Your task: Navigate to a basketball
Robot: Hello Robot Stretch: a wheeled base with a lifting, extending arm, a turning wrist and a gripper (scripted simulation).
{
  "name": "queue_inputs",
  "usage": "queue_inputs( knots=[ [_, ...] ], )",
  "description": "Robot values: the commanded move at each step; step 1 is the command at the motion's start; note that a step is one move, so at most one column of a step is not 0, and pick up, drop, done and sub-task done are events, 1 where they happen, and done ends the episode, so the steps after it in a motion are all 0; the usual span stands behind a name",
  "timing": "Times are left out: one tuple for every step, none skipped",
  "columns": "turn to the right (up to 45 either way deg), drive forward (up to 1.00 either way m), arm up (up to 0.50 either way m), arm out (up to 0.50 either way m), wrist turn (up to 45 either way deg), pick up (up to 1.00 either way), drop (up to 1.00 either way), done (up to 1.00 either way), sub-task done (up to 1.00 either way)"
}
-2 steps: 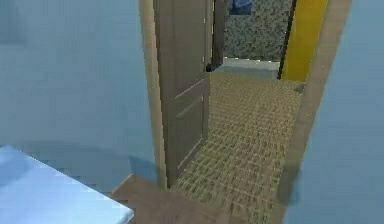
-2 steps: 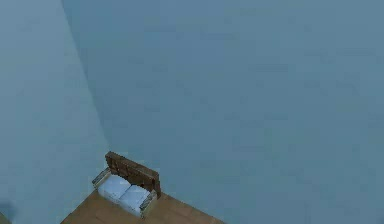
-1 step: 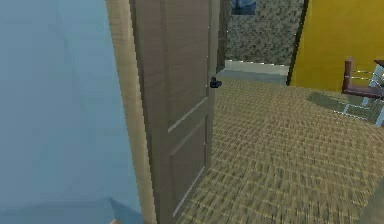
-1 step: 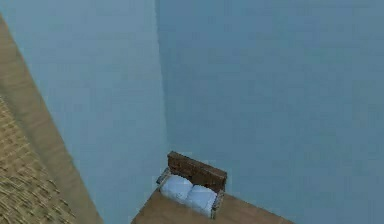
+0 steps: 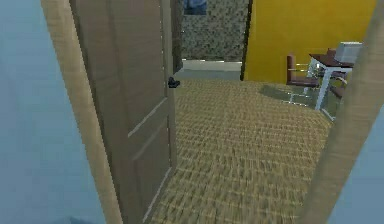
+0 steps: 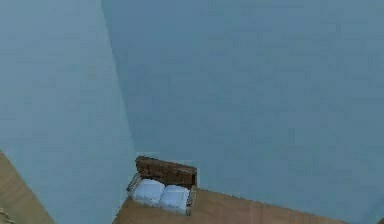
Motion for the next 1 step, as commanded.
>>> queue_inputs(
  knots=[
    [0.0,0.6,0.0,0.0,0.0,0.0,0.0,0.0,0.0]
  ],
)
